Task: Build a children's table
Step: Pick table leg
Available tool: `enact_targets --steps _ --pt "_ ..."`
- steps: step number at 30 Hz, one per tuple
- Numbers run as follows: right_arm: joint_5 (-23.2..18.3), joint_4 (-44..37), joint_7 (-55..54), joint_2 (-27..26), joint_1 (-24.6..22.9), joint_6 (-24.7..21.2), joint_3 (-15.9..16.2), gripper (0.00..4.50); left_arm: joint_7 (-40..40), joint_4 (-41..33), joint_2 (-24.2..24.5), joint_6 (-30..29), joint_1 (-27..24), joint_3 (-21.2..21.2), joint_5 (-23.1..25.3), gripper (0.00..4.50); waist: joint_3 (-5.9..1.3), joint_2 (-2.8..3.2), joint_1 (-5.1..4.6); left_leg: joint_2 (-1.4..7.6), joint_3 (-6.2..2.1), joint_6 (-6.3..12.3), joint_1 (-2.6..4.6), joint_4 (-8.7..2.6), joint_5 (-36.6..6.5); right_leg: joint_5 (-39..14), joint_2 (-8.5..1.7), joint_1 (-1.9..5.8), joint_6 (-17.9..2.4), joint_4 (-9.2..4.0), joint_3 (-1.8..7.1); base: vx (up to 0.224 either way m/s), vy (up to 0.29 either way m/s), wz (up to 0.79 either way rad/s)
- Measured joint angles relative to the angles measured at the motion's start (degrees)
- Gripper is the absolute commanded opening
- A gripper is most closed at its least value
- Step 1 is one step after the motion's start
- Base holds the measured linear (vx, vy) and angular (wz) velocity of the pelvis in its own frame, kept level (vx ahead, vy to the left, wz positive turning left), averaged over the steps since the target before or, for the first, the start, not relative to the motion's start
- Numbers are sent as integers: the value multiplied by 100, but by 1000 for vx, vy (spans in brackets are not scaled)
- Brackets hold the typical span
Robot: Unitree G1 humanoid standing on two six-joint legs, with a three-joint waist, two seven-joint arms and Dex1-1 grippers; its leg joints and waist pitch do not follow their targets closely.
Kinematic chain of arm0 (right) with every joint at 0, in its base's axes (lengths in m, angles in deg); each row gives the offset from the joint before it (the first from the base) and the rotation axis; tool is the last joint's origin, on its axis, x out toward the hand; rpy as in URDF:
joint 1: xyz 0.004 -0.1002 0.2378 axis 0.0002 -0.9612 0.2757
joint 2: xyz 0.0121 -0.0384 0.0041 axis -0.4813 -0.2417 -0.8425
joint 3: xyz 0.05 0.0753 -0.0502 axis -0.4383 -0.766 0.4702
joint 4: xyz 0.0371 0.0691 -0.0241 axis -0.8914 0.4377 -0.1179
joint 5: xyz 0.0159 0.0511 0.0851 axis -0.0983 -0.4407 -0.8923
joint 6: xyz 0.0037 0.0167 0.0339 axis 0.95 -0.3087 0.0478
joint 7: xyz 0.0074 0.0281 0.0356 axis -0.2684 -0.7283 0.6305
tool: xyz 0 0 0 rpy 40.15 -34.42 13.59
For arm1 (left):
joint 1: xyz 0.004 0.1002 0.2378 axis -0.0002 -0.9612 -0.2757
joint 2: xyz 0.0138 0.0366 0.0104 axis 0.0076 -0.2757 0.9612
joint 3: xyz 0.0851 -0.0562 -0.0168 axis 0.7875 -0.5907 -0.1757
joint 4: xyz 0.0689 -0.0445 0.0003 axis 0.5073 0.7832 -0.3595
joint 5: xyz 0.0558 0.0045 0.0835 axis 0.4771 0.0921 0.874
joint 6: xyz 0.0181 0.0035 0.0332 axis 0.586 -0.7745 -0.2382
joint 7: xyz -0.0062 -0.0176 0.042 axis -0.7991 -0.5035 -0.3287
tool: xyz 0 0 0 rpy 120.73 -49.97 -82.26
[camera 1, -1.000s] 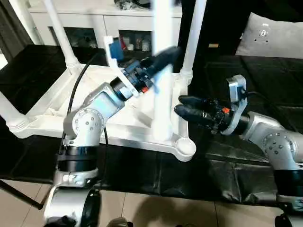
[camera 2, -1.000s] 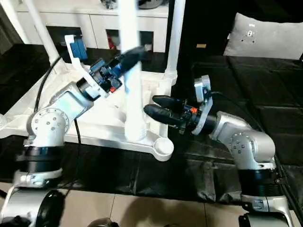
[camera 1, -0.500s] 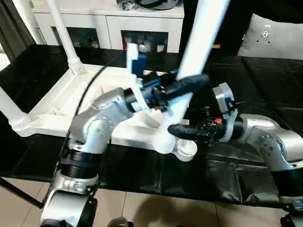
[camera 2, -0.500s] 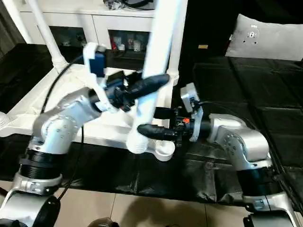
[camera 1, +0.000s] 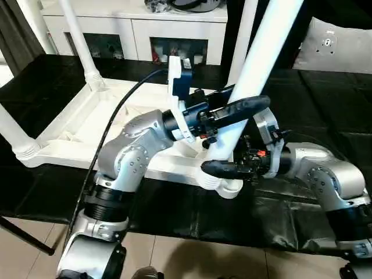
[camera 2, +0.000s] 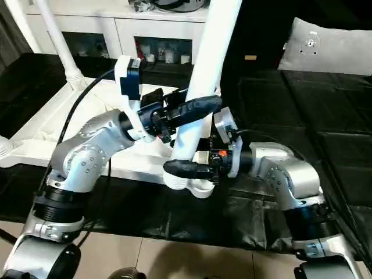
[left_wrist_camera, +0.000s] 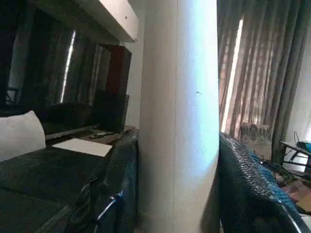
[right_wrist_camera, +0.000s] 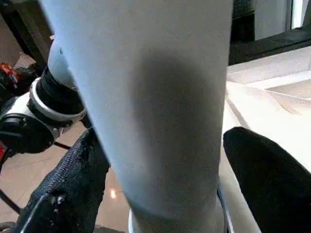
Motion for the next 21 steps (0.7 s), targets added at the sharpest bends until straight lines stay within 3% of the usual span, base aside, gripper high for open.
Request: enact_targets --steps 18,21 --pt "20 6 98 -59 55 61 31 225 35 -10 -50 -6 -105 2 5 179 0 1 6 0 0 0 1 0 0 0 0 1 0 0 0 0 0 0" --pt "76 -1 92 -58 54 149 61 222 60 6 -49 -8 -105 -4 6 179 0 1 5 0 0 0 0 0 0 1 0 1 -1 0 0 0 0 0"
